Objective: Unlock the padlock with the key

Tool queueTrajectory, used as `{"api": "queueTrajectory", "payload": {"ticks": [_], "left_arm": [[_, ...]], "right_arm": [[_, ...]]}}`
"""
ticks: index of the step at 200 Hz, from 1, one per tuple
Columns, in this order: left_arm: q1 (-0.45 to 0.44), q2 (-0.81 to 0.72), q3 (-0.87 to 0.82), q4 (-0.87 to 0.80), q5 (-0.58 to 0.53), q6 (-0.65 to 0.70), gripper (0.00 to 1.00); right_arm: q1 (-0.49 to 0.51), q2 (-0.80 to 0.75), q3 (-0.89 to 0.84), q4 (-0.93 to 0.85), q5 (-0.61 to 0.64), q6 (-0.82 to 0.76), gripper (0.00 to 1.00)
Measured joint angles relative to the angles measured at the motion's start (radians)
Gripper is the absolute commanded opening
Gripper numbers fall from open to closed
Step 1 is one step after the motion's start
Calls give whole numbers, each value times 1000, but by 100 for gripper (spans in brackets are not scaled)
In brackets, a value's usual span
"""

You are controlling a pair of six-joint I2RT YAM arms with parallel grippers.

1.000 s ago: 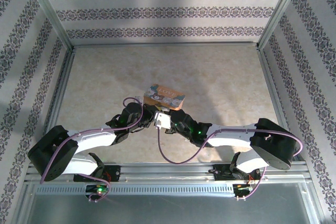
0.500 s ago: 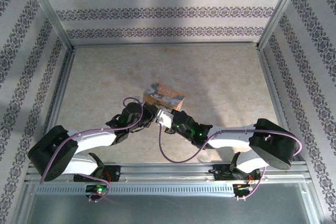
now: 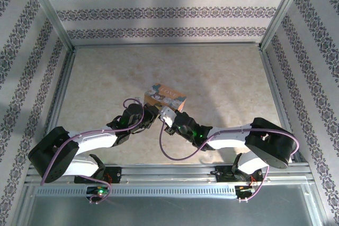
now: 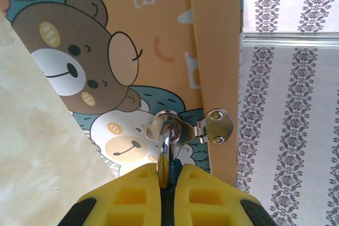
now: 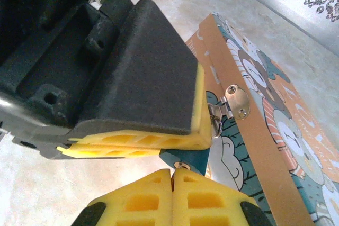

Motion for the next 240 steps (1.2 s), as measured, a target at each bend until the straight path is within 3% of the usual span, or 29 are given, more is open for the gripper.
{"api": "queueTrajectory", "payload": {"ticks": [59,114,156,203,240], "left_arm": [[0,2,-5,-7,-7,0,0],[-2,1,-6,-6,10,2,0],[-8,-25,-10,-9,13,33,0],[-6,-53,-11,-59,20,130,0],[12,-74,-24,-100,55,217,0]], "right_arm": [[0,27,-15,62,-11,80,0],[1,-2,-36,72,-30,99,37],[1,-146,-91,12,-44,108,49],[-11,-366,-70,-236,-41,92,65],[-141,-441,11,-409,-116,165,69]]}}
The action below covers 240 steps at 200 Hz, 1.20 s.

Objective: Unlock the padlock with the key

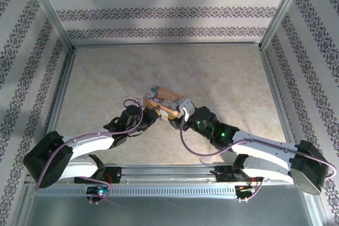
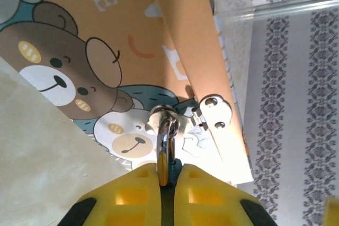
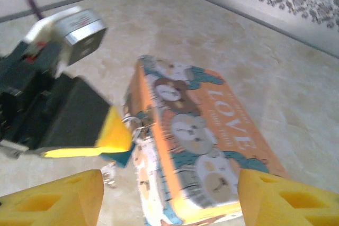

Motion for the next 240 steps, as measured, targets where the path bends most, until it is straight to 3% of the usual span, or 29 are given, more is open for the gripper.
{"api": "queueTrajectory", "payload": {"ticks": [49,135,179,240], "left_arm": [[87,-19,-19,-50,98,122,0],[241,-73,-49,-158,219,381,0],[265,-74,-49,-183,257,494,0],[287,-7,-77,-167,304,576,0]], "right_arm": [[-168,90,113,-107,-209,196,69],[-192,453,331,-135,-472,462,62],[-193,565,386,-135,-533,548,60],[-191,607,407,-129,-543,580,59]]}}
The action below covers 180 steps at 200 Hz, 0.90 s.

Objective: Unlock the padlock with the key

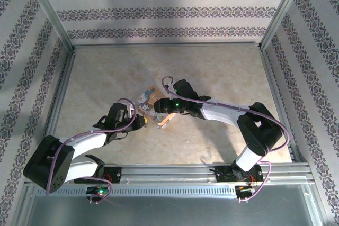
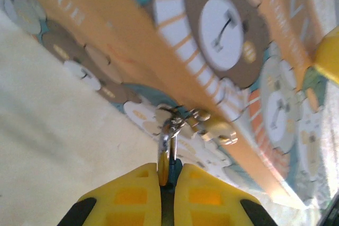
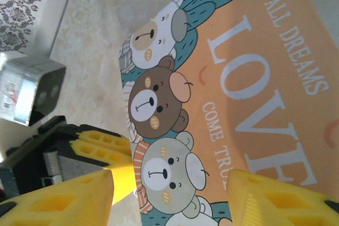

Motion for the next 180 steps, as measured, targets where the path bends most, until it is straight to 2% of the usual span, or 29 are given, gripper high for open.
{"api": "queueTrajectory", "payload": {"ticks": [16,89,148,180], "left_arm": [[2,22,0,26,11,16,1],[5,115,0,146,35,23,23],[5,146,0,173,79,18,27],[5,139,-1,172,75,16,43]], "right_arm": [[0,0,1,1,1,0,59],[0,1,2,0,20,0,59],[0,1,3,-6,30,-2,59],[0,1,10,-20,35,-15,60]]}}
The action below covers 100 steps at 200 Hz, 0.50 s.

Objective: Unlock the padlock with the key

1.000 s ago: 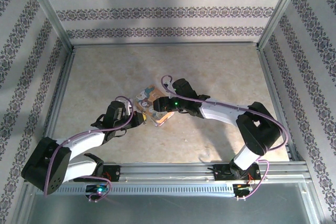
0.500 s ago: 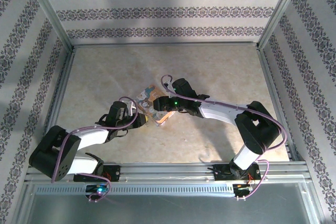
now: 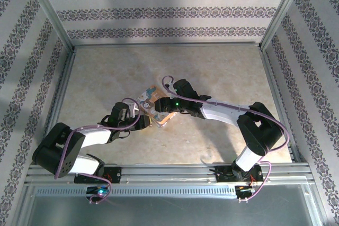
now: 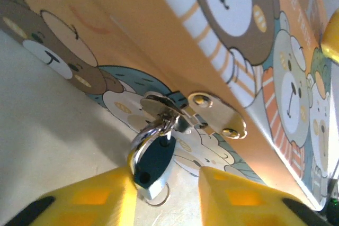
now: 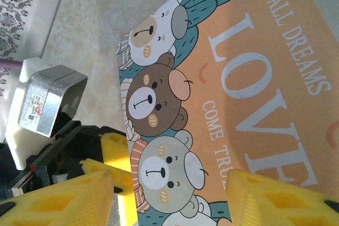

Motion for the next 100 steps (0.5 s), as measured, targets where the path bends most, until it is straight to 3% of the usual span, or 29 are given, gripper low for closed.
{"api": "queueTrajectory", "payload": {"ticks": [39,100], "left_arm": [[0,-151,-16,-66,-58,8,62],[34,-526,31,-400,-216,73,92]], "right_arm": [[0,-6,11,-38,7,-24,60],[-15,-153,4,-181,73,-55,70]]}}
